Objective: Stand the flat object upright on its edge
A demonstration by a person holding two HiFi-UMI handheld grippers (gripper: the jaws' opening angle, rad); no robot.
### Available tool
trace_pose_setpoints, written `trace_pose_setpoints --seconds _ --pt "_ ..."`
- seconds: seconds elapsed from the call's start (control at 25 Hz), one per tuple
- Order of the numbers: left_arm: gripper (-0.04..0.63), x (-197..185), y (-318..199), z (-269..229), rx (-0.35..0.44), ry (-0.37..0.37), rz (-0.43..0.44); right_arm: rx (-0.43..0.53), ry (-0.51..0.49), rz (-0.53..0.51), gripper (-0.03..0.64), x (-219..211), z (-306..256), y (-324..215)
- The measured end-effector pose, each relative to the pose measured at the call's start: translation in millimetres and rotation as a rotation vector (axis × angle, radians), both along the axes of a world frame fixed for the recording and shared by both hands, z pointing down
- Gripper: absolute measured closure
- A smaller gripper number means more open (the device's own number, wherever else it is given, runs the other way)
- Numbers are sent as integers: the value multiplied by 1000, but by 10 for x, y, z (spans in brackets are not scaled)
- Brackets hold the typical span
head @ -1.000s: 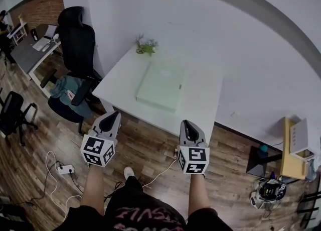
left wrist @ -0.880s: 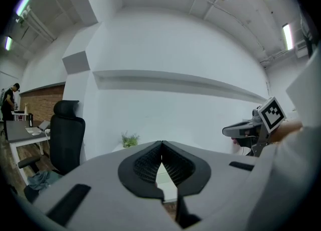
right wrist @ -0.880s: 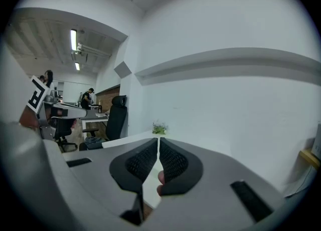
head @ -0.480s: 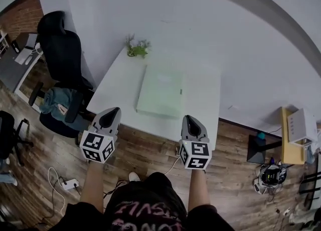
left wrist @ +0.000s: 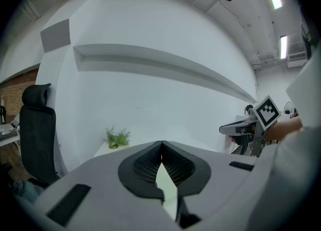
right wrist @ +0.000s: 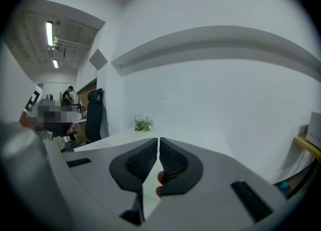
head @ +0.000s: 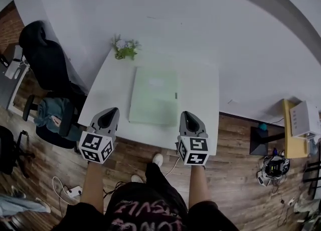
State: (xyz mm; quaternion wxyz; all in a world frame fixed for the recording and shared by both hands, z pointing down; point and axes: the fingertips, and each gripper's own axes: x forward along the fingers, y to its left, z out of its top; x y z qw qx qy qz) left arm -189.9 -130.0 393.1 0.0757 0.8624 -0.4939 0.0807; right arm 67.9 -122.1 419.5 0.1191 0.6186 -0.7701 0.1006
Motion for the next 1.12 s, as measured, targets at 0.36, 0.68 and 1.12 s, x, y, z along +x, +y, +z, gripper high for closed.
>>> trace_pose_setpoints --seconds 0.36,0.68,1.12 --pt "581 235 -748 327 -82 -26 -56 -91 -51 -52 589 240 452 -828" --pt "581 342 -1000 585 -154 -62 -91 -171 -78 -99 589 351 785 -1119" --pt "581 422 -1259 782 -195 -71 -57 -235 -71 -94 589 368 1012 -1243"
